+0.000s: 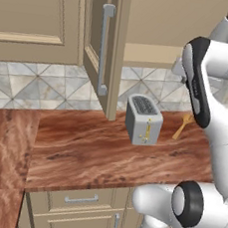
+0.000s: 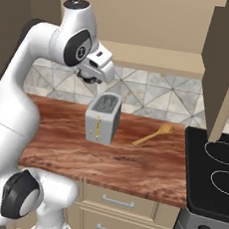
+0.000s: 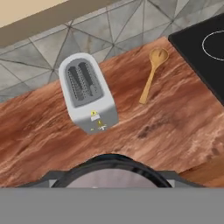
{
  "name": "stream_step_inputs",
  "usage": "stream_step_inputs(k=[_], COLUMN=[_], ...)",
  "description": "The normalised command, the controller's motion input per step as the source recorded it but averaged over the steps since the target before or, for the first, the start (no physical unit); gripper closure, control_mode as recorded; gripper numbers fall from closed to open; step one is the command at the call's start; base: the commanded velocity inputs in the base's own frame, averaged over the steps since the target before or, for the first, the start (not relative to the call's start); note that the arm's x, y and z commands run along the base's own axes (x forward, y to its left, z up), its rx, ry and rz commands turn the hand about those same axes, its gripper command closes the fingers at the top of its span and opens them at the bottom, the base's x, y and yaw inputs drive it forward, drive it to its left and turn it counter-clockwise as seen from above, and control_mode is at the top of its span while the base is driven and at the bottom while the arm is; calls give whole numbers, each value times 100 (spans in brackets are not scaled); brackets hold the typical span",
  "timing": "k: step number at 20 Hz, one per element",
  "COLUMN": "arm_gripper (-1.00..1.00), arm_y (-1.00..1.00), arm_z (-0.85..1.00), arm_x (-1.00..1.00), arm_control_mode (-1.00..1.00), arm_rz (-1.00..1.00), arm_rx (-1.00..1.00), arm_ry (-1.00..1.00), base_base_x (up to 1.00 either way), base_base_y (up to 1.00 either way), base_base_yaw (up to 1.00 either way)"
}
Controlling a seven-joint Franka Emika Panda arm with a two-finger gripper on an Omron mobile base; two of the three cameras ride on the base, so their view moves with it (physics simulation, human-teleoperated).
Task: Pick the boxed food and yogurt from the counter and place them in the cabinets closest to them.
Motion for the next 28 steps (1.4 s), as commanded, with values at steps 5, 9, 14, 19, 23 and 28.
stream_step_inputs(k=[5, 9, 14, 19, 23, 28], arm_gripper=[100, 100, 100, 100, 100, 100], arm_y=[0, 0, 0, 0, 0, 0], arm_z=[42, 7, 20, 34, 35, 10], arm_x=[-2, 1, 36, 56, 52, 57], arm_control_mode=[-100, -100, -100, -100, -100, -100], arm_rz=[-1, 0, 0, 0, 0, 0], arm_rx=[6, 1, 1, 3, 2, 0], arm_ry=[-24, -6, -5, 0, -1, 0], base_base_x=[0, 0, 0, 0, 0, 0], base_base_y=[0, 0, 0, 0, 0, 0], base_base_yaw=[0, 0, 0, 0, 0, 0])
